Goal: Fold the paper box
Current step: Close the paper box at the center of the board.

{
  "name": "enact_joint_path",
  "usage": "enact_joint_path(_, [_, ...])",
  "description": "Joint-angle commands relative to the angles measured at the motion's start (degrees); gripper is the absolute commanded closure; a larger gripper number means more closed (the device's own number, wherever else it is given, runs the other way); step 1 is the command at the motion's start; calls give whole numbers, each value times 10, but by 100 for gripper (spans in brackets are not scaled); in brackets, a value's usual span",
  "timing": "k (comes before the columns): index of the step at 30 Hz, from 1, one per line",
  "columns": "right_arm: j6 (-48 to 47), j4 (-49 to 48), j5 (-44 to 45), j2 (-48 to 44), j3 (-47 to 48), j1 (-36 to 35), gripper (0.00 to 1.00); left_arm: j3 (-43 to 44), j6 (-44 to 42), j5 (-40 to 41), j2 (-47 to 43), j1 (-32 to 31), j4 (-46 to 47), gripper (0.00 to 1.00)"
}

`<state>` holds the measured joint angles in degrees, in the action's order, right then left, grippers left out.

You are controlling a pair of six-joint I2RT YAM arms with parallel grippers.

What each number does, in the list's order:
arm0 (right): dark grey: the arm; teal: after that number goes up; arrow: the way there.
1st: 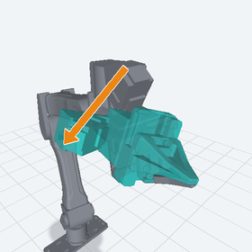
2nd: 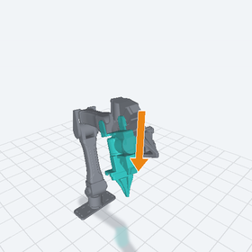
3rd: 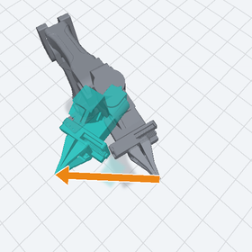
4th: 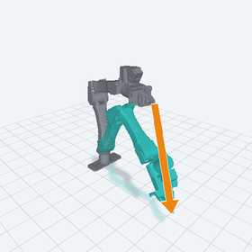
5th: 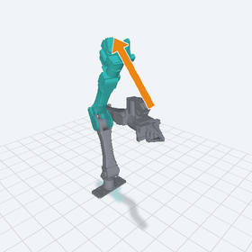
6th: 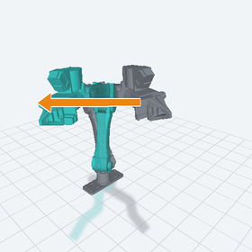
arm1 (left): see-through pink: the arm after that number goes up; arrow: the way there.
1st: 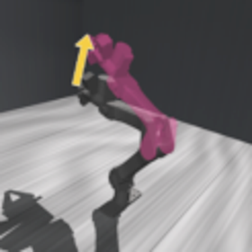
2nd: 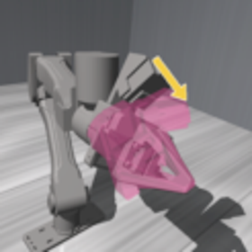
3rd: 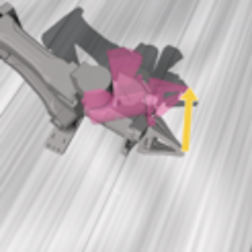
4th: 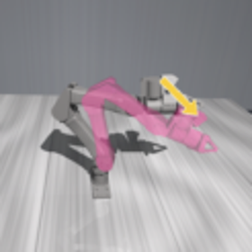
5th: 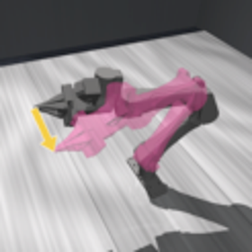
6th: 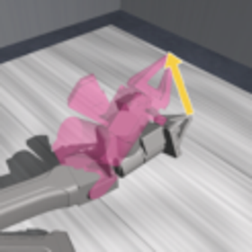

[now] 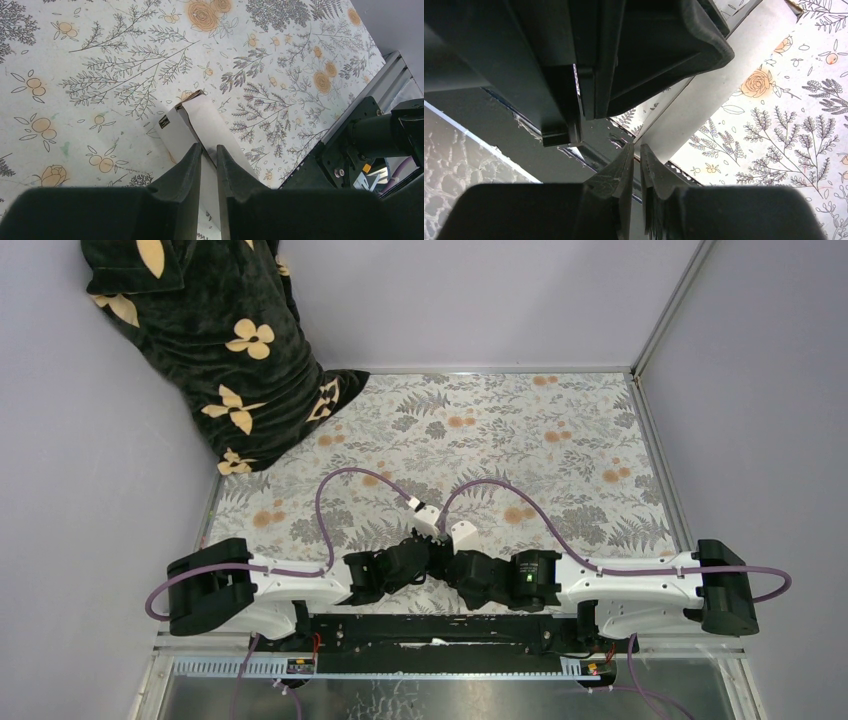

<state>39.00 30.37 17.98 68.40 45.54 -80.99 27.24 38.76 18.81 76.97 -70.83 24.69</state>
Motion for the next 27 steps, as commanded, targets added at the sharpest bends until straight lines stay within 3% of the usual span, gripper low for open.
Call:
enact_joint_path(1, [30, 56, -21, 19, -38, -9, 84, -11, -11, -8, 25, -5, -68, 78])
enact_joint_path(10, [31, 56, -16, -6, -32, -9, 83, -12, -7, -9, 25, -5, -67, 78])
enact_joint_path(17, [4, 52, 30, -62, 15, -9, 76, -12, -7, -10, 30, -5, -62, 78])
enact_joint_path(27, [17, 94, 98, -43, 57, -9, 67, -11, -4, -15, 39, -5, -57, 78])
